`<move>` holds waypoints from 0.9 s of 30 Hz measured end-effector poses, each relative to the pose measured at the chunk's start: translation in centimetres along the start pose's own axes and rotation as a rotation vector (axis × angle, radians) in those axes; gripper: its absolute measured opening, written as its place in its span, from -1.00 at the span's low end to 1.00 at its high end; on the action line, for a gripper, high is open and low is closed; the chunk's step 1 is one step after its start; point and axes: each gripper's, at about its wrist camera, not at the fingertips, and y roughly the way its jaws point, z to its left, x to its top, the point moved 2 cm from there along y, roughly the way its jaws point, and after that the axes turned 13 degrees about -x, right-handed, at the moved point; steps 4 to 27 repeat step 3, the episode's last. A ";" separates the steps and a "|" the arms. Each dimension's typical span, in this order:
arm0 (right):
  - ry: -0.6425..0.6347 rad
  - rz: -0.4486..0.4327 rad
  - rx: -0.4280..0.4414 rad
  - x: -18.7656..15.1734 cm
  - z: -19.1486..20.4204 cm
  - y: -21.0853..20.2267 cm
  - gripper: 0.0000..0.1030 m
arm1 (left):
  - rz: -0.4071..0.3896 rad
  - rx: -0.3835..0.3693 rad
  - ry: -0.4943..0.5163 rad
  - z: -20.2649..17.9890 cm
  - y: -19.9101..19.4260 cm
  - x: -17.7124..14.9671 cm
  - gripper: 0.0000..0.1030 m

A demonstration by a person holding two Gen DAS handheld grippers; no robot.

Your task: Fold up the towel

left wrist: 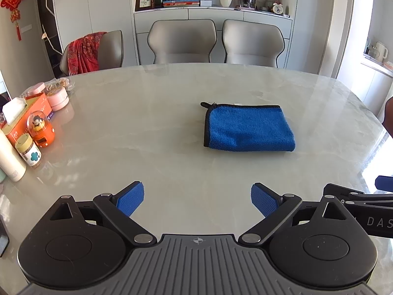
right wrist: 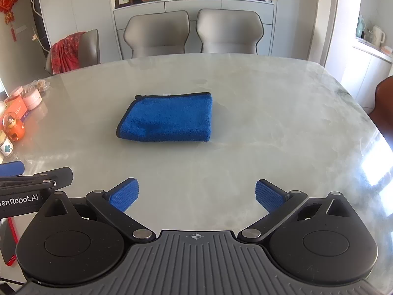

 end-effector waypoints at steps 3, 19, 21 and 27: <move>-0.001 0.004 0.003 -0.1 0.0 0.1 0.99 | 0.008 0.000 -0.002 0.0 0.2 0.0 0.88; -0.001 0.004 0.003 -0.1 0.0 0.1 0.99 | 0.008 0.000 -0.002 0.0 0.2 0.0 0.88; -0.001 0.004 0.003 -0.1 0.0 0.1 0.99 | 0.008 0.000 -0.002 0.0 0.2 0.0 0.88; -0.001 0.004 0.003 -0.1 0.0 0.1 0.99 | 0.008 0.000 -0.002 0.0 0.2 0.0 0.88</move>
